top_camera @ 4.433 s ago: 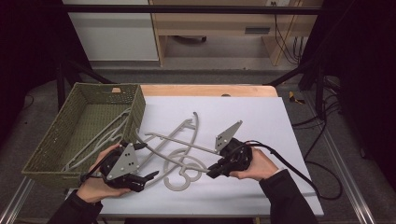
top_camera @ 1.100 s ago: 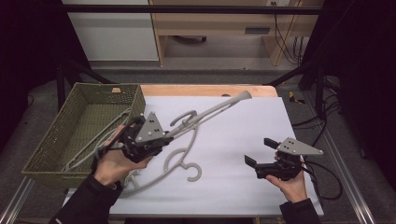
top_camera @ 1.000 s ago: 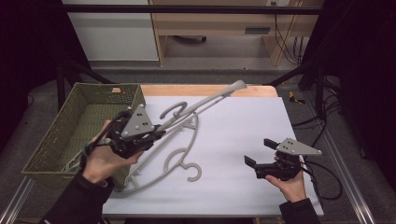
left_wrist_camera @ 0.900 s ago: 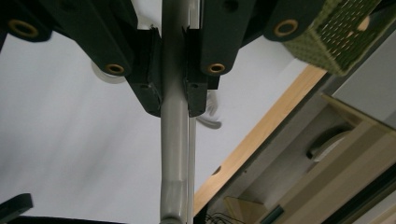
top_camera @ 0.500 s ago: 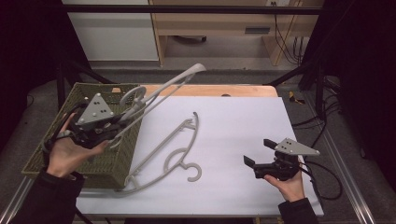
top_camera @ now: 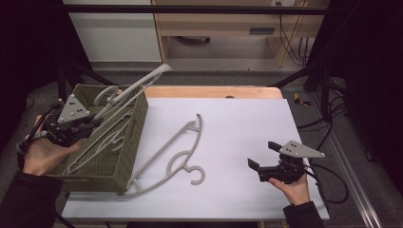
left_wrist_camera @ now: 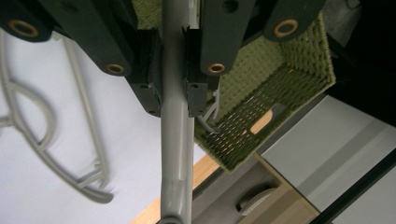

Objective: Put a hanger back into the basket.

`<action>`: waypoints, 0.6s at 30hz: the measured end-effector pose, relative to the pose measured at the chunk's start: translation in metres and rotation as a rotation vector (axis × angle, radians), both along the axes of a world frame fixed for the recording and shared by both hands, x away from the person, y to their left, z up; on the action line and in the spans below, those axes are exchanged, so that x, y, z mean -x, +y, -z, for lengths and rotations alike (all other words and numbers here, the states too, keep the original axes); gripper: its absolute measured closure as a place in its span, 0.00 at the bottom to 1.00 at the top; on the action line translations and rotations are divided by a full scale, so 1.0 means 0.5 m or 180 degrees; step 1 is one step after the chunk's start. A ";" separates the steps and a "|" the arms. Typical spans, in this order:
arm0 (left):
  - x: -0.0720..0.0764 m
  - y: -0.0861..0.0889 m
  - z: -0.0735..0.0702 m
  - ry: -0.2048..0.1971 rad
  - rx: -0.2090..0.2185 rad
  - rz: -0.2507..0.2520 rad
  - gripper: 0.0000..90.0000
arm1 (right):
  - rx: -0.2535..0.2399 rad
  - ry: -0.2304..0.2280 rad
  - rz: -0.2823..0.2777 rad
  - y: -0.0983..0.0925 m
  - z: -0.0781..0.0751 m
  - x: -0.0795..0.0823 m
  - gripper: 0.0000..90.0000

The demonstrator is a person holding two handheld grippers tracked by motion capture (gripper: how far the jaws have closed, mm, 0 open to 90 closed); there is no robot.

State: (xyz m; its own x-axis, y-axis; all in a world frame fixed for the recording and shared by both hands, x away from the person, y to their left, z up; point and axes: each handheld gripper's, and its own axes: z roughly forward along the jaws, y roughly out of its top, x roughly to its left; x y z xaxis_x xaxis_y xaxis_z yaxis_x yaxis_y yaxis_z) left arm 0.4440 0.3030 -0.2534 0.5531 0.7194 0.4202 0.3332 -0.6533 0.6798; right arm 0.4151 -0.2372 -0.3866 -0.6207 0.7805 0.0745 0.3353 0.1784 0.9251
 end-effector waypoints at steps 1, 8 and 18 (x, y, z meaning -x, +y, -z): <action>0.000 0.000 0.000 0.0000 0.0000 0.0000 0.88 | 0.0000 0.0000 0.0000 0.000 0.000 0.000 0.04; -0.018 0.038 0.029 0.0050 -0.0070 -0.0208 0.88 | -0.0010 -0.0016 -0.0004 -0.004 -0.003 0.002 0.04; -0.028 0.097 0.067 0.0163 -0.0116 -0.0429 0.88 | -0.0008 -0.0007 0.0002 -0.002 -0.002 0.000 0.03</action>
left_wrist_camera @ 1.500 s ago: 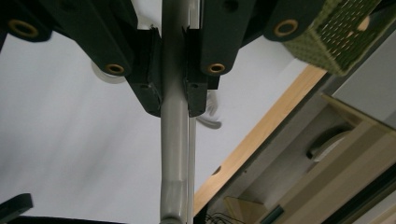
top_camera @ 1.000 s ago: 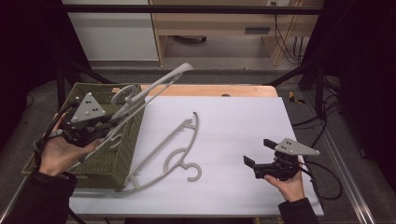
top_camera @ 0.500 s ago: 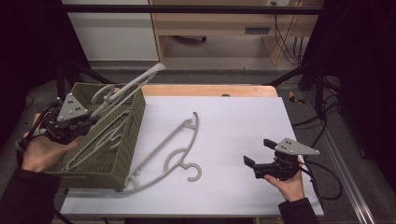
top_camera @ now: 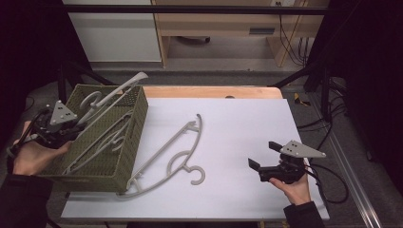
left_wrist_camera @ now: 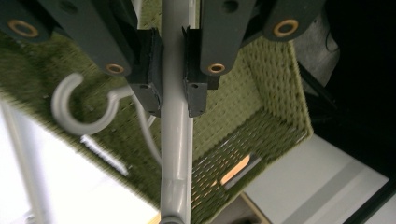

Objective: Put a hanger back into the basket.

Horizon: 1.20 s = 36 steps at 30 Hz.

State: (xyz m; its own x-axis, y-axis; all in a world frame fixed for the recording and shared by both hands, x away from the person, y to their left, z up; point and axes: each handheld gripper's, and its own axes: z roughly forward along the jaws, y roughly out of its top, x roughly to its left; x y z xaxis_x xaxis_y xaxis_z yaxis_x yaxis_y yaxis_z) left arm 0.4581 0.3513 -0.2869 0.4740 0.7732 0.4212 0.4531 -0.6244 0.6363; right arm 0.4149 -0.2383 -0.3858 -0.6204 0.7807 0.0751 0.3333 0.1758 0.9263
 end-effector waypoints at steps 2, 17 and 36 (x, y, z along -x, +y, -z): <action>-0.002 0.011 0.008 0.0021 0.0008 -0.0044 0.88 | 0.0000 0.0000 -0.0001 0.000 0.000 0.000 0.03; -0.010 0.043 0.065 0.0185 -0.0160 -0.0175 0.88 | 0.0004 0.0009 -0.0013 0.000 0.000 -0.001 0.03; -0.054 0.035 0.185 0.0372 -0.0441 -0.0328 0.88 | 0.0001 0.0008 -0.0023 0.000 0.000 0.000 0.04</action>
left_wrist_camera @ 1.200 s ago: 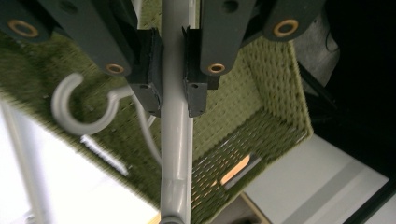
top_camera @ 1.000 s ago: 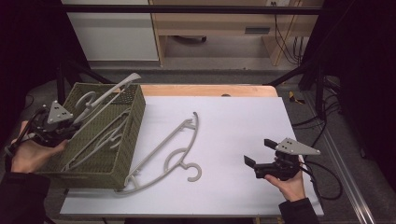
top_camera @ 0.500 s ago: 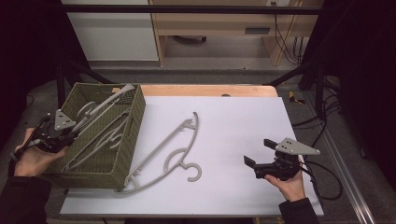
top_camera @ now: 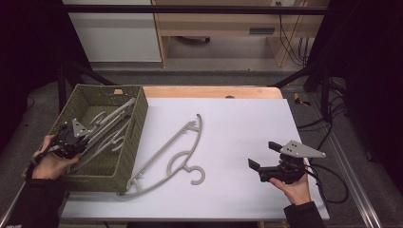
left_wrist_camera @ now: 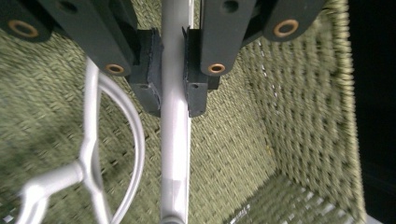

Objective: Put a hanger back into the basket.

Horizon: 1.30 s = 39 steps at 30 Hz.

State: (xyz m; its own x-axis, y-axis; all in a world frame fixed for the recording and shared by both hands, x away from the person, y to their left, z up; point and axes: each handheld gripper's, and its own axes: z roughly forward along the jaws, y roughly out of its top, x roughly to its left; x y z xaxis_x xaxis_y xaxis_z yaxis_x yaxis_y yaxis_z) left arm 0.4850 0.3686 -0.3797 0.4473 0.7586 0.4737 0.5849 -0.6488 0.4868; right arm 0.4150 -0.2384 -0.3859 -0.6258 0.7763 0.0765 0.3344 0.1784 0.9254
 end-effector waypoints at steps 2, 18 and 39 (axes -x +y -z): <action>0.002 -0.001 0.002 -0.0056 -0.0006 -0.0003 0.88 | -0.0003 -0.0004 -0.0003 0.000 0.000 0.000 0.04; 0.020 -0.002 -0.018 0.0144 0.0482 0.0185 0.75 | 0.0007 0.0010 -0.0030 0.004 -0.002 -0.001 0.04; 0.114 -0.102 -0.098 -0.0470 0.1369 0.0733 0.34 | -0.0011 -0.0059 -0.0015 0.008 -0.017 0.000 0.04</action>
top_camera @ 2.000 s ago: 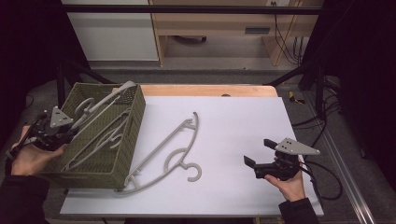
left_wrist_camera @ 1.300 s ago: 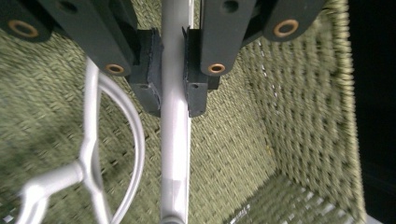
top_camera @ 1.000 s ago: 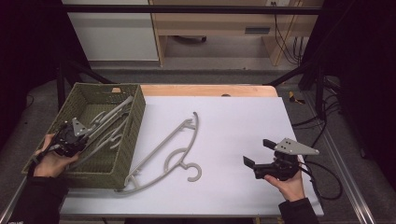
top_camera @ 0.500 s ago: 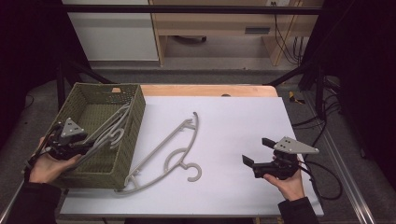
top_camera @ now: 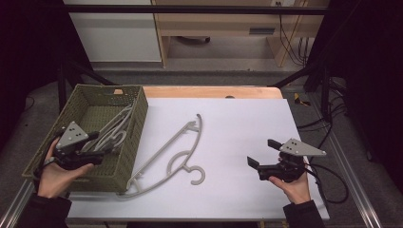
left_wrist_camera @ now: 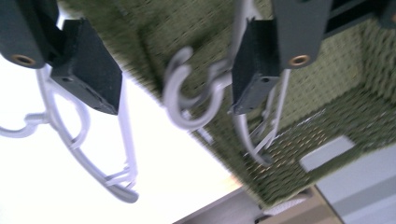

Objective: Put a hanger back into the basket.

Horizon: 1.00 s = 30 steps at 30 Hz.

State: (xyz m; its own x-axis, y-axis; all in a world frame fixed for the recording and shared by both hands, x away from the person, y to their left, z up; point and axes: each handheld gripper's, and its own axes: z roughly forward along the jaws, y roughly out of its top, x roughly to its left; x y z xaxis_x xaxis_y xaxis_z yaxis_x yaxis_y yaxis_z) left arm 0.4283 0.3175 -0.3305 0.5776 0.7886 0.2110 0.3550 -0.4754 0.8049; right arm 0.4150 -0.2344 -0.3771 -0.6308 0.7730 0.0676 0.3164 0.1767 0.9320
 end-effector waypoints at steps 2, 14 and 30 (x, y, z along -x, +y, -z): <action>0.006 -0.020 -0.002 0.0004 0.0012 0.0066 0.32 | -0.0002 0.0006 0.0003 0.000 0.000 0.001 0.04; 0.027 -0.146 0.022 0.0052 0.0125 0.0433 0.19 | -0.0018 -0.0003 0.0040 -0.004 0.001 0.003 0.04; 0.027 -0.259 0.071 0.0321 -0.0041 0.0699 0.20 | -0.0036 -0.0001 0.0037 -0.011 0.004 0.007 0.04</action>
State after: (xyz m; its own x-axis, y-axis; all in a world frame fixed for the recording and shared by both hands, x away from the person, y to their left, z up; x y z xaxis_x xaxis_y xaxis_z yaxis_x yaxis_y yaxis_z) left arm 0.4150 0.1882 -0.3661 0.7536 0.6393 0.1528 0.3202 -0.5600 0.7641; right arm 0.4115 -0.2398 -0.3789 -0.6217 0.7795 0.0763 0.3181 0.1623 0.9340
